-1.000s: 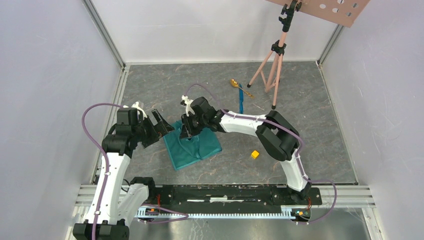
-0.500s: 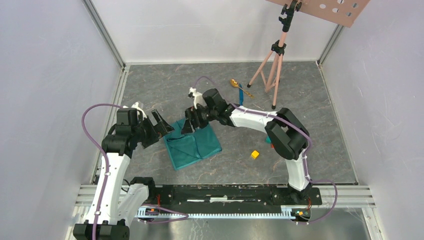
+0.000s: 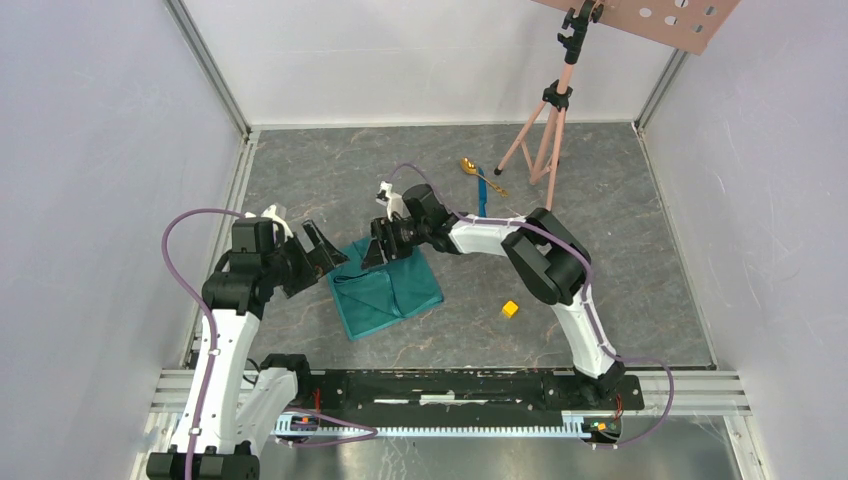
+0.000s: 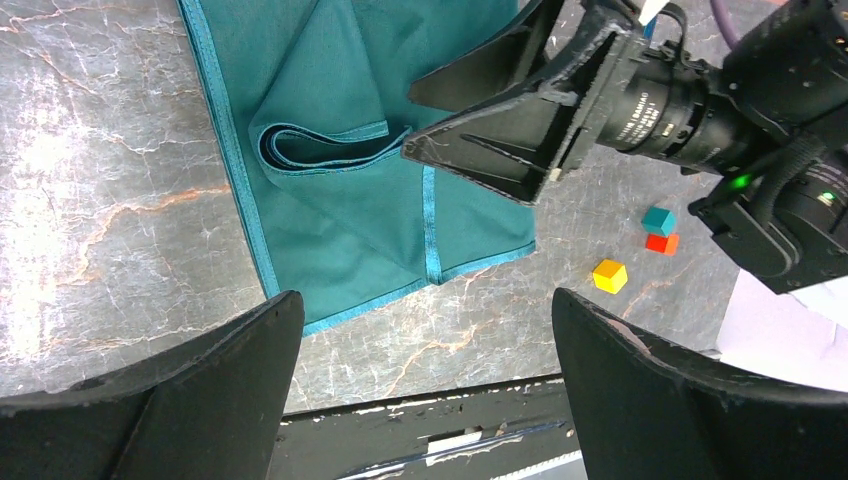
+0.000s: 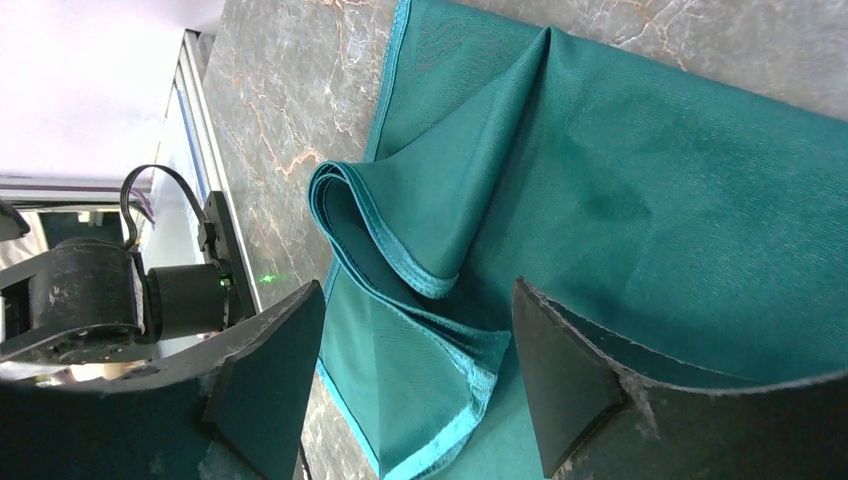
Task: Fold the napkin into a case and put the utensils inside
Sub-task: Fold the rectangle-folded napkin at the center of the board, then smooth out the square-folded napkin at the center of the board.
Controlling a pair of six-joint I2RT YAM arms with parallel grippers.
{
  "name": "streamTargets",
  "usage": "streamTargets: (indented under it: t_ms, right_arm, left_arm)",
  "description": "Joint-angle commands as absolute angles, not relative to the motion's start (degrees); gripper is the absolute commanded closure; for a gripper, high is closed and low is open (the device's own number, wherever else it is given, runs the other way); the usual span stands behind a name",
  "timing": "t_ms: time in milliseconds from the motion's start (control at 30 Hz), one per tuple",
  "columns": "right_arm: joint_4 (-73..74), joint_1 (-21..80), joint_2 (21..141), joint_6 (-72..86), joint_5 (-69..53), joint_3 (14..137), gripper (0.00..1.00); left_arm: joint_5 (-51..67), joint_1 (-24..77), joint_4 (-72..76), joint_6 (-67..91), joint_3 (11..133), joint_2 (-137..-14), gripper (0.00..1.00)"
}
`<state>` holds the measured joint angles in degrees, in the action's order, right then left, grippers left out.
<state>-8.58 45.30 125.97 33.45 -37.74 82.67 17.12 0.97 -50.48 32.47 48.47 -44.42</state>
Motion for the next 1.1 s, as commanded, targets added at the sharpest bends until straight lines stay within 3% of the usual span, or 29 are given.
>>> streamTargets:
  t_ms: [0, 367, 500, 600, 733, 833, 1067]
  right_arm:
    - [-13.0, 46.0, 128.5, 36.7, -40.0, 86.7, 0.28]
    - [-22.6, 49.5, 133.9, 46.3, -42.0, 89.6, 0.44]
    - [-34.3, 50.4, 137.5, 56.2, -40.3, 94.5, 0.46]
    - [-40.0, 50.9, 142.6, 64.0, -39.0, 102.0, 0.45]
    - [-41.6, 50.7, 142.4, 65.5, -39.0, 103.2, 0.36]
    - [-34.2, 49.2, 135.9, 55.9, -39.1, 96.3, 0.3]
    - [-20.1, 44.8, 122.0, 38.1, -41.5, 79.0, 0.25]
  left_arm:
    - [19.0, 0.7, -49.8, 31.6, 49.6, -44.2, 0.0]
    - [18.7, 0.7, -50.7, 30.9, 51.1, -44.4, 0.0]
    - [17.8, 0.7, -51.3, 30.9, 52.5, -44.4, 0.0]
    - [17.6, 0.7, -51.3, 31.3, 53.4, -44.2, 0.0]
    - [17.6, 0.7, -52.4, 31.2, 54.4, -43.8, 0.0]
    - [17.4, 0.7, -53.2, 31.3, 54.4, -42.8, 0.0]
    - [18.2, 0.6, -53.1, 31.7, 53.4, -41.7, 0.0]
